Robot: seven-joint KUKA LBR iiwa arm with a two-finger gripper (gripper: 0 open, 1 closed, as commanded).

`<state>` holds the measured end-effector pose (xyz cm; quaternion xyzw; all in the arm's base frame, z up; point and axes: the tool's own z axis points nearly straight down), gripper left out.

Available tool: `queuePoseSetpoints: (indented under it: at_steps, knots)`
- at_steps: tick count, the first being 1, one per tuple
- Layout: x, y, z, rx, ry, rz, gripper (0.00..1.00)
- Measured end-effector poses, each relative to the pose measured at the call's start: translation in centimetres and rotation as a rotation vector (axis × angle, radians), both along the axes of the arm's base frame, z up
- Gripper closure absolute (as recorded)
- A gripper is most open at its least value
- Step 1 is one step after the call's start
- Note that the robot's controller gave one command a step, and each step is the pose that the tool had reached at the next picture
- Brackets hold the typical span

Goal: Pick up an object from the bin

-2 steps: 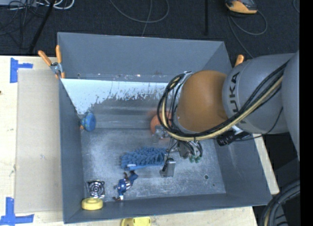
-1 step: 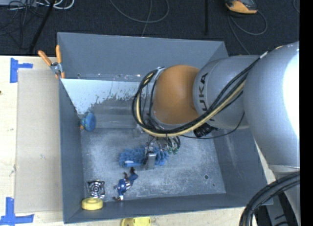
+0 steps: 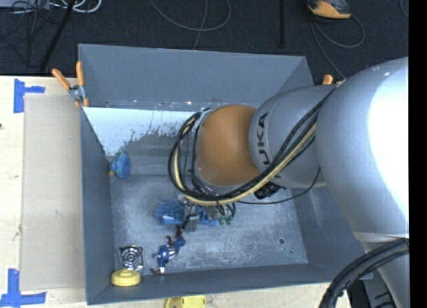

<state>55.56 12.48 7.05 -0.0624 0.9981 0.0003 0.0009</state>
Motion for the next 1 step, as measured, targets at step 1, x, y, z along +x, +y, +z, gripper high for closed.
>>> queuePoseSetpoints:
  at_steps: [1]
  knots:
    - [0.01, -0.01, 0.00, 0.000, 0.000, -0.001, 1.00]
